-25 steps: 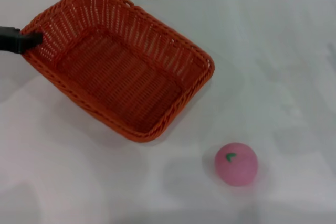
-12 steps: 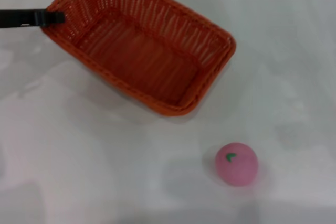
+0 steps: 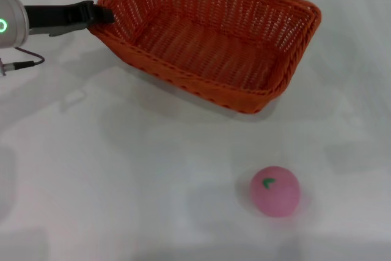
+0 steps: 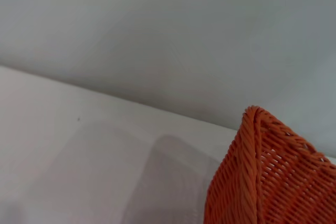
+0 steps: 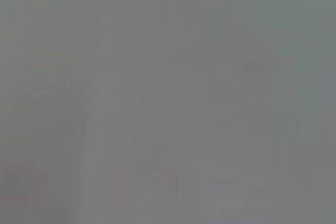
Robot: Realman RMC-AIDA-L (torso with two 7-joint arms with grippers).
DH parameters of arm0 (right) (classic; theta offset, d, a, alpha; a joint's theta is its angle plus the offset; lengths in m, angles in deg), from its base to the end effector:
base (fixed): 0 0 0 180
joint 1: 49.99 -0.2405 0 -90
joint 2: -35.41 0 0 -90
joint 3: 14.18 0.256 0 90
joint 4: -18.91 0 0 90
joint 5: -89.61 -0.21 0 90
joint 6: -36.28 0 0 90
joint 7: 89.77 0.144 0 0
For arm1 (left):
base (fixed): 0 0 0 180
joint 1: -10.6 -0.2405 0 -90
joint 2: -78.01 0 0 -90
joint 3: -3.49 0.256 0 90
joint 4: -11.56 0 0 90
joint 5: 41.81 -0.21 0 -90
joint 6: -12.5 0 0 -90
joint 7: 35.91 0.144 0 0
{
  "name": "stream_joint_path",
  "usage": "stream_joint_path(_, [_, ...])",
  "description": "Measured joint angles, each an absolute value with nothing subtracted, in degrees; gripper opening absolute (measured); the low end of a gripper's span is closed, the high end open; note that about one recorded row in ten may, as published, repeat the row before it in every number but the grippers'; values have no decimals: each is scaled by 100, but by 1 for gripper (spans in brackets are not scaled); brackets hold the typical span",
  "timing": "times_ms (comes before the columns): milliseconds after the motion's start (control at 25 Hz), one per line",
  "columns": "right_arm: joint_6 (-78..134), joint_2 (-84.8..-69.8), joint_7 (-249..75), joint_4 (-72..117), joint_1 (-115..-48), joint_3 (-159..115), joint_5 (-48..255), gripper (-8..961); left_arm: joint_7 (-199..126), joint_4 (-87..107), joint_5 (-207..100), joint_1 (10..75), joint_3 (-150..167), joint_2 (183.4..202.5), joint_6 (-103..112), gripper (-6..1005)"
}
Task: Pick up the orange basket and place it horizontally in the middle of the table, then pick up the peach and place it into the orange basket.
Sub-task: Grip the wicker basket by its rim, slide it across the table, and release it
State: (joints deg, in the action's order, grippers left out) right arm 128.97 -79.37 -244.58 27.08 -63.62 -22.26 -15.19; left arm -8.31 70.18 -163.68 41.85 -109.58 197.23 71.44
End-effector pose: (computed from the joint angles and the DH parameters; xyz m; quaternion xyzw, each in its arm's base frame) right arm 0.3825 0.2439 0.0920 -0.6413 0.1499 0.3593 0.6612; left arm -0.2159 0.4037 0.0034 -0.7817 -0.5530 -0.1678 0.2345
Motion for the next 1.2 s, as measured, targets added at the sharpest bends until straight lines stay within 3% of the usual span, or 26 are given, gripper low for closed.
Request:
stream_joint_path(480, [12929,-7937,-24455,2704,-6276,-2227,-1604,841,-2412,7596,-16406,3743,-10194,19724,6603,198])
stream_joint_path(1200, [13200,-7937,-24445,2666,-6085,-2227,-1588,840,-3415,7315,-16524,3754,-9540,19726,6356,197])
